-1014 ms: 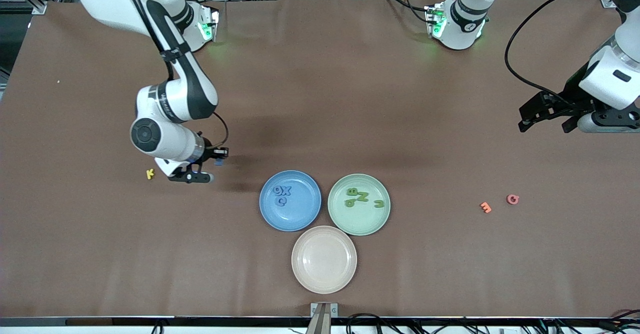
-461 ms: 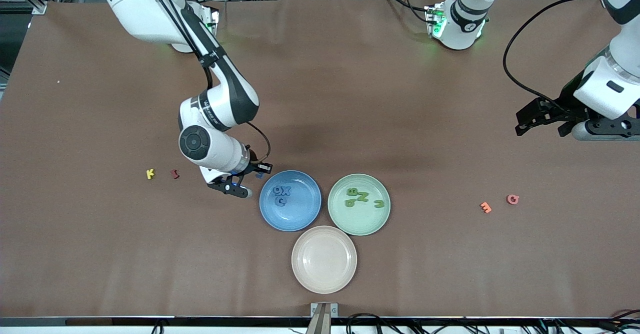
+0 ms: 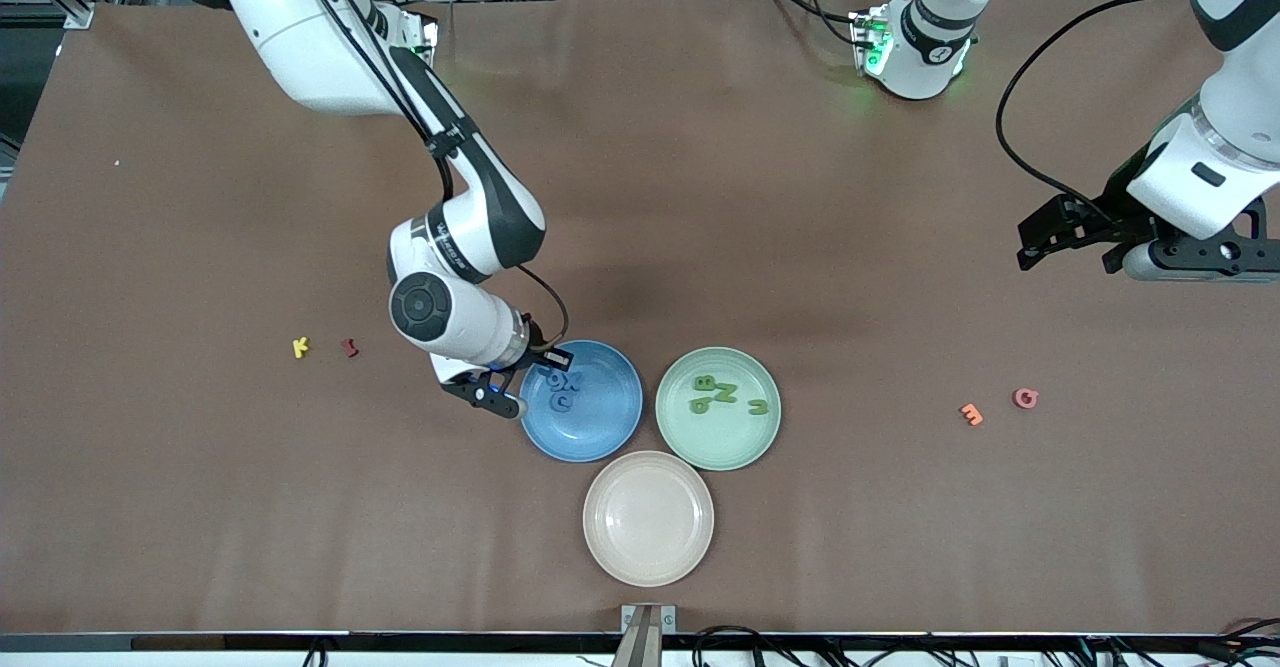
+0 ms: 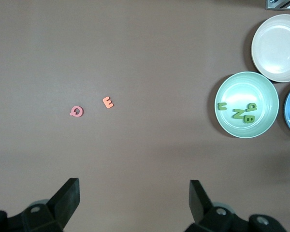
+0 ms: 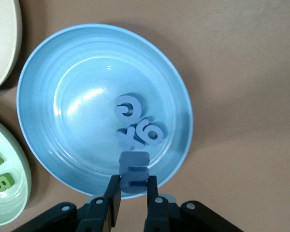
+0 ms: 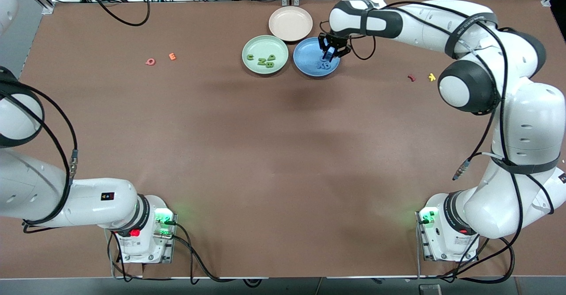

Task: Sort letters by color into matching plates
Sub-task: 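Carry the blue E to the blue plate with the right gripper, then open the right gripper to drop the blue E onto the blue plate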

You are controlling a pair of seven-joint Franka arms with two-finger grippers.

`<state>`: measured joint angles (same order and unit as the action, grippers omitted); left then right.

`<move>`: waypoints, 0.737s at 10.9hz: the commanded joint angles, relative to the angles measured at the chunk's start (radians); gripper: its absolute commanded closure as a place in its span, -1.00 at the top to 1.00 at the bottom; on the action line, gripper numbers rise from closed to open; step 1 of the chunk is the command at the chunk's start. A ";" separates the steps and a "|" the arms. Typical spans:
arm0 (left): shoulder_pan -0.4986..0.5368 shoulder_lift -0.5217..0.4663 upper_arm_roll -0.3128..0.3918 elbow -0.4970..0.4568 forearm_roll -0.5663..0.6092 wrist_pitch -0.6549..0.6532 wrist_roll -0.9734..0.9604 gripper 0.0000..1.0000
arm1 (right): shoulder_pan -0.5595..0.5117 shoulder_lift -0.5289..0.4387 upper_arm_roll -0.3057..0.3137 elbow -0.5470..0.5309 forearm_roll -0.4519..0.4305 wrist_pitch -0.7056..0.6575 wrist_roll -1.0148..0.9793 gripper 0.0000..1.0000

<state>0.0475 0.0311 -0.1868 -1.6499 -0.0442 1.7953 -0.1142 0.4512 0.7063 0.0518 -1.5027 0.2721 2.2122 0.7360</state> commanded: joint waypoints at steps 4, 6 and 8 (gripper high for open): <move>-0.001 0.003 0.000 0.018 0.001 -0.016 0.002 1.00 | 0.029 0.104 -0.001 0.090 0.012 0.057 0.019 -1.00; 0.006 0.012 0.000 0.018 0.000 -0.010 0.002 1.00 | 0.027 0.119 -0.003 0.090 0.003 0.075 0.010 -1.00; 0.006 0.012 0.000 0.016 0.000 -0.010 0.002 1.00 | 0.026 0.124 -0.003 0.090 0.001 0.080 0.010 -0.91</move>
<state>0.0509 0.0347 -0.1860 -1.6496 -0.0442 1.7953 -0.1142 0.4761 0.8047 0.0504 -1.4466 0.2727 2.2882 0.7406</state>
